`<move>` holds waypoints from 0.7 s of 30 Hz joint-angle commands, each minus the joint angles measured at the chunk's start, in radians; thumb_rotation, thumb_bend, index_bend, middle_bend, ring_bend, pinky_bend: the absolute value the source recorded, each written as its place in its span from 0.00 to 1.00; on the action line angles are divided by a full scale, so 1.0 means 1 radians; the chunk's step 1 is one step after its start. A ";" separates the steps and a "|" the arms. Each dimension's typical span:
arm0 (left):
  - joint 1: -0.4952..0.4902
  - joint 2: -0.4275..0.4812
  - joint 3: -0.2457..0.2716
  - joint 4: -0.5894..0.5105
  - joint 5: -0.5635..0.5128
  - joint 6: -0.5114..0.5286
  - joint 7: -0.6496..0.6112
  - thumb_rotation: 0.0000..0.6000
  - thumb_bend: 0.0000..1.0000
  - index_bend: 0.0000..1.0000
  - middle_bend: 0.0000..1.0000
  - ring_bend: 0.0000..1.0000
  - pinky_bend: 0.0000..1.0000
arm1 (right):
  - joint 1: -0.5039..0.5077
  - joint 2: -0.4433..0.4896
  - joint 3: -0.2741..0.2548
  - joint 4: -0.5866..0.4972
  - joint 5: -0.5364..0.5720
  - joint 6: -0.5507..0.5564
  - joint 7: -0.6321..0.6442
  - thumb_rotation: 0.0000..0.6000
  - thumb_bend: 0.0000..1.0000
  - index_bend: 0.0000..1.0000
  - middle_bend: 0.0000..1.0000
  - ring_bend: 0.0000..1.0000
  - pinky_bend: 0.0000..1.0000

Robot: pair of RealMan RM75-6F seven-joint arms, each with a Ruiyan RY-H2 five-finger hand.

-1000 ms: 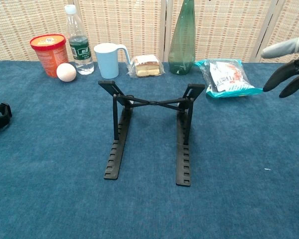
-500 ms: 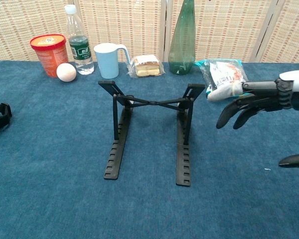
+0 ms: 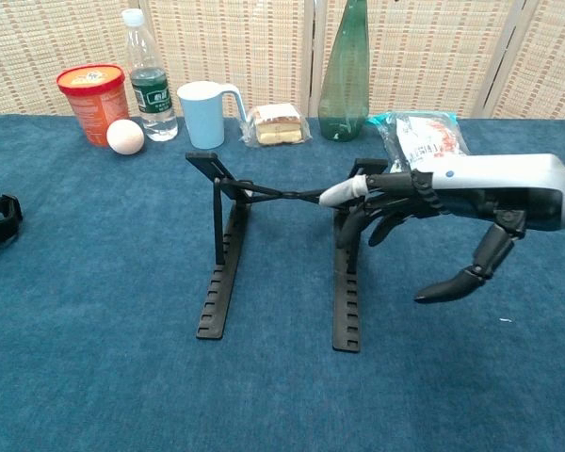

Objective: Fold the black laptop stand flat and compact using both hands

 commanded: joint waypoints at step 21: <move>0.012 -0.012 0.010 0.030 -0.008 -0.005 -0.032 1.00 0.27 0.15 0.12 0.06 0.00 | 0.126 -0.182 0.183 0.218 0.270 -0.064 0.029 1.00 0.15 0.11 0.23 0.14 0.18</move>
